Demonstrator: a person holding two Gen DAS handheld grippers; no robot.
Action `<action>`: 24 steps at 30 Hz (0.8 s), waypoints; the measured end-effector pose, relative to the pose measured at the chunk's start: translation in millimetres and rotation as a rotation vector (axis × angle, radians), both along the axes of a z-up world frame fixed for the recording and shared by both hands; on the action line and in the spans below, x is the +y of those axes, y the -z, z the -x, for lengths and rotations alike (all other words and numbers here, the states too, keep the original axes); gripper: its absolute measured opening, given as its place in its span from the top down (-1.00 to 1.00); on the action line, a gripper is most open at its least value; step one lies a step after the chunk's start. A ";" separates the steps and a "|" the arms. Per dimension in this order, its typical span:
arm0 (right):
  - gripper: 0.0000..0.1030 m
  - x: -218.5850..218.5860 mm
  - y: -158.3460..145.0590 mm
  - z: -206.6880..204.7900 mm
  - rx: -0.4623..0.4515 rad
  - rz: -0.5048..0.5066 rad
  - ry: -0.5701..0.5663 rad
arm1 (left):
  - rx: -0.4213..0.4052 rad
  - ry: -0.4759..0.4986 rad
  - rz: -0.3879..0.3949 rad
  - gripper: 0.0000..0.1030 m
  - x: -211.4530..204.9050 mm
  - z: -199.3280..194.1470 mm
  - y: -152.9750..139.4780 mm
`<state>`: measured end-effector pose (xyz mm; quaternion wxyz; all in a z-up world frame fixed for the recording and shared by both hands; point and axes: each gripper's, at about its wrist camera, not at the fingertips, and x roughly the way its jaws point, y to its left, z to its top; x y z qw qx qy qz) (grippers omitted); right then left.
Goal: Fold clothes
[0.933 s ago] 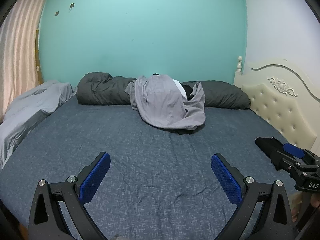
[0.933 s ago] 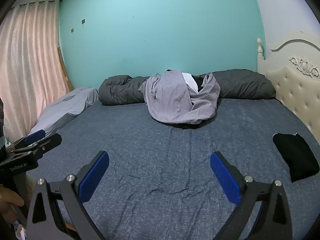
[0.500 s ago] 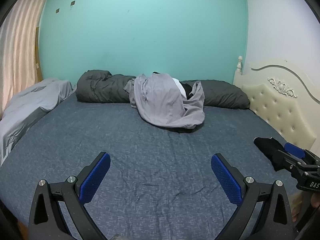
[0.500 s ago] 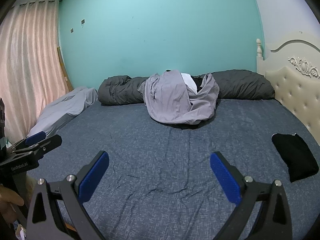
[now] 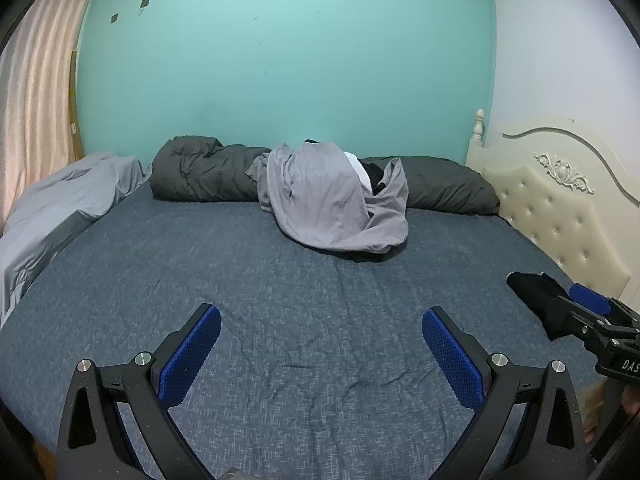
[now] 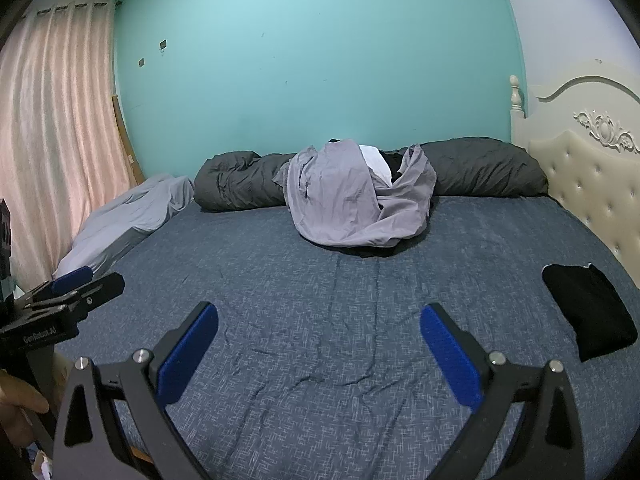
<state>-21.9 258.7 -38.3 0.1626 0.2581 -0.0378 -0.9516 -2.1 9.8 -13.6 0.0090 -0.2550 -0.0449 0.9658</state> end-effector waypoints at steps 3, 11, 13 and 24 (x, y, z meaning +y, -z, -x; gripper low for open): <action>-0.97 0.4 -0.9 0.4 0.000 0.001 -0.001 | 0.003 -0.003 0.002 -0.99 0.2 -1.3 0.6; -0.97 0.8 3.3 0.6 -0.002 0.000 0.002 | 0.002 -0.004 0.006 -0.99 1.1 0.2 -4.1; -0.97 1.0 3.1 0.3 0.000 0.001 0.002 | 0.003 -0.003 0.004 -0.99 0.9 1.0 -5.8; -0.97 0.8 4.1 -0.5 -0.002 0.000 0.002 | 0.010 0.003 0.002 -0.99 2.7 -0.2 -6.6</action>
